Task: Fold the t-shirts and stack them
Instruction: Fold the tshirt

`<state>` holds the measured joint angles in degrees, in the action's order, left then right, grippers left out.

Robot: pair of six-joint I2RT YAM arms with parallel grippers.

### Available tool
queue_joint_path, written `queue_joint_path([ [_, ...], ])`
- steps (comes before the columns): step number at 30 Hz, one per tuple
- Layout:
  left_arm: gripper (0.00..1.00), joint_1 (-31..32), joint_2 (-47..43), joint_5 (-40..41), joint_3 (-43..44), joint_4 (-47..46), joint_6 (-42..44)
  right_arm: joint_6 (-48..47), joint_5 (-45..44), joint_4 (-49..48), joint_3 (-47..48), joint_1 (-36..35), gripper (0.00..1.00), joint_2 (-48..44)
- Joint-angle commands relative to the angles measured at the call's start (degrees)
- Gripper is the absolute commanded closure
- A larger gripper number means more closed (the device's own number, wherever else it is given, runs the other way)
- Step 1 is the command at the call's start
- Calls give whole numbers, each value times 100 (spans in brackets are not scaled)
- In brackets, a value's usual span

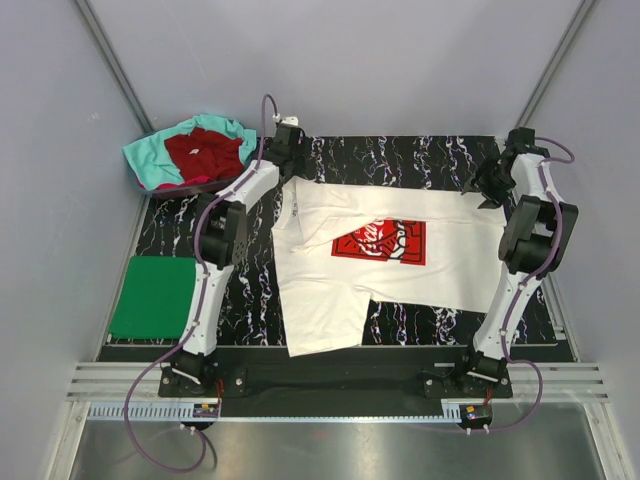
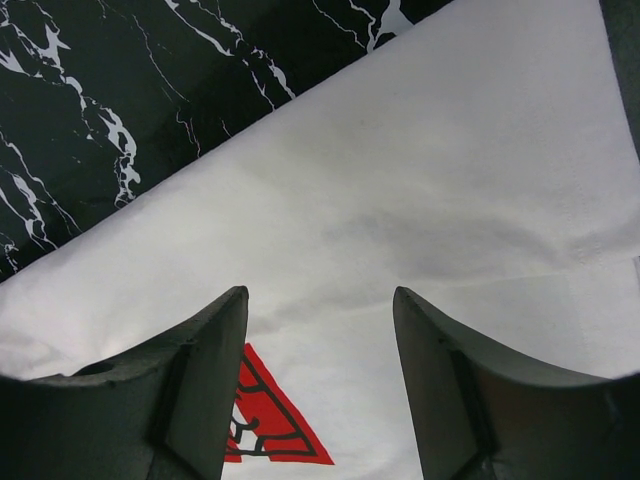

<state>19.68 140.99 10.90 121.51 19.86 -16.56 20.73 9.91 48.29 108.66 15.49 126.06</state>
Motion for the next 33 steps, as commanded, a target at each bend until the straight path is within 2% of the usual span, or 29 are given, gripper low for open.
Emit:
queue_joint_path([
  [1, 59, -113, 34, -254, 241, -8, -462, -69, -104, -13, 190, -2, 33, 129],
  [10, 63, -289, 315, -1054, 522, 238, -1156, -25, -33, -118, 68, -2, 34, 156],
  [16, 78, -333, 228, -905, 374, 264, -1087, 10, -24, -162, -20, -2, 34, 208],
  [18, 90, -351, 166, -704, 373, 325, -1025, 62, -103, -171, 32, -2, 34, 287],
  [22, 100, -439, 34, -404, 241, 177, -859, 168, -340, 47, 356, 33, 41, 752],
  [24, 100, -474, 34, -316, 267, 106, -806, 256, -489, 180, 576, 68, 47, 911],
  [33, 98, -650, 113, -544, 303, 19, -999, 485, -543, 497, 806, 350, 49, 1316],
])
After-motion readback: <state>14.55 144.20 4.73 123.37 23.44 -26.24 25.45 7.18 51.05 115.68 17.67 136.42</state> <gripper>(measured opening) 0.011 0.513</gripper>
